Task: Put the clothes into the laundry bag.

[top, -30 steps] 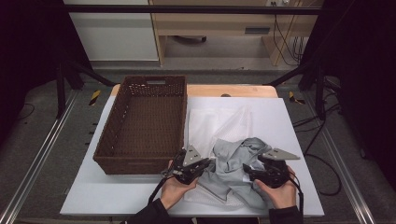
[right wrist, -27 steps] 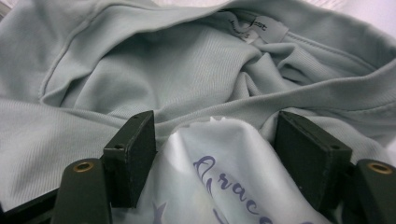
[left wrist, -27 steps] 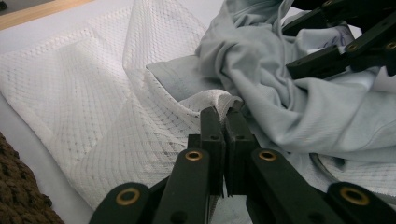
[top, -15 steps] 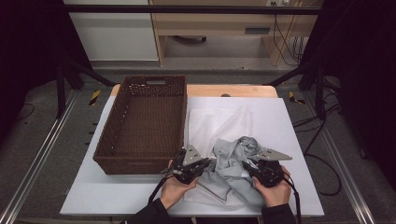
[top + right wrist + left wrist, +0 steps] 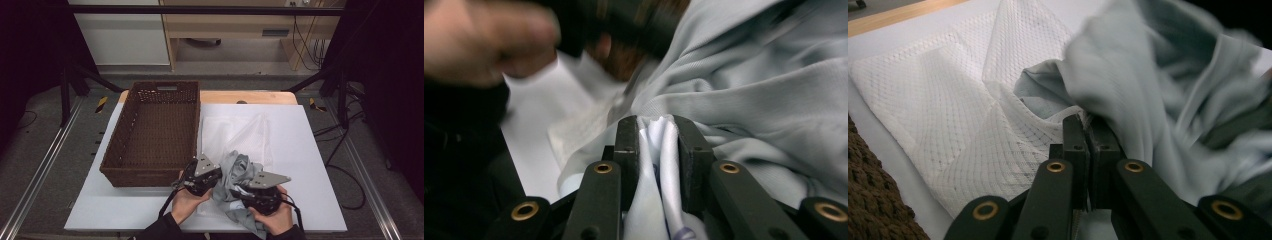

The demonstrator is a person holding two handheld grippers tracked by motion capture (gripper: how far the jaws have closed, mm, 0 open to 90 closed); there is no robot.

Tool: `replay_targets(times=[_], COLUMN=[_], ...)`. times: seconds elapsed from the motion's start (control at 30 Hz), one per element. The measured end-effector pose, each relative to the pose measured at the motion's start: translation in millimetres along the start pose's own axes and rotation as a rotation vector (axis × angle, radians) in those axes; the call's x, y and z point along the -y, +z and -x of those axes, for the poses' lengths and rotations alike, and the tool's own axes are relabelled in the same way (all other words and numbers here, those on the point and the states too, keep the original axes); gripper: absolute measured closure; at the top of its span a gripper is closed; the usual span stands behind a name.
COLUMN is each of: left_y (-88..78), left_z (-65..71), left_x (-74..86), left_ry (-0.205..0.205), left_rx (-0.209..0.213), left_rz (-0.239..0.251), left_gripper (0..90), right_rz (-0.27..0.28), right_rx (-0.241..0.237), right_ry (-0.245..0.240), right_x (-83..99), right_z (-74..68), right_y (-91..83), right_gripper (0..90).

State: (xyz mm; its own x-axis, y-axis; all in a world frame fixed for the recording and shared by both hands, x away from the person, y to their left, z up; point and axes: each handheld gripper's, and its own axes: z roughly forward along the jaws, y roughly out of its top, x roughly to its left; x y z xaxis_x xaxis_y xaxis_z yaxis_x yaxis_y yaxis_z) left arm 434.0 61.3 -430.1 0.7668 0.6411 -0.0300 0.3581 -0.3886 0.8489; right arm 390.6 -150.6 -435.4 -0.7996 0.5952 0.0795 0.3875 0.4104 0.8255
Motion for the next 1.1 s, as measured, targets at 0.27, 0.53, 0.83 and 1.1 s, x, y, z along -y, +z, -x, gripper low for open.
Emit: replay_targets(times=[0.27,0.53,0.83,1.1], left_y=[-3.6,-2.3,-2.3,-1.4], left_z=[5.7,0.8,0.3,-1.4], left_x=[-2.6,-0.4,-0.5,-0.3], left_ry=[0.021,0.013,0.017,0.016], left_rx=[0.013,0.003,-0.001,0.001], left_rz=[0.018,0.014,0.010,0.004], left_gripper=[88.4,88.1,88.1,88.0], right_rz=[-0.050,0.018,0.207,0.117], right_rx=[0.151,0.147,0.244,0.375], right_ry=[0.029,0.029,0.037,0.122], right_x=[6.3,2.9,-13.3,-13.6], right_z=[10.9,10.9,21.3,61.2], right_y=[38.5,31.0,-30.4,-23.6], right_gripper=[75.8,61.7,43.2,37.3])
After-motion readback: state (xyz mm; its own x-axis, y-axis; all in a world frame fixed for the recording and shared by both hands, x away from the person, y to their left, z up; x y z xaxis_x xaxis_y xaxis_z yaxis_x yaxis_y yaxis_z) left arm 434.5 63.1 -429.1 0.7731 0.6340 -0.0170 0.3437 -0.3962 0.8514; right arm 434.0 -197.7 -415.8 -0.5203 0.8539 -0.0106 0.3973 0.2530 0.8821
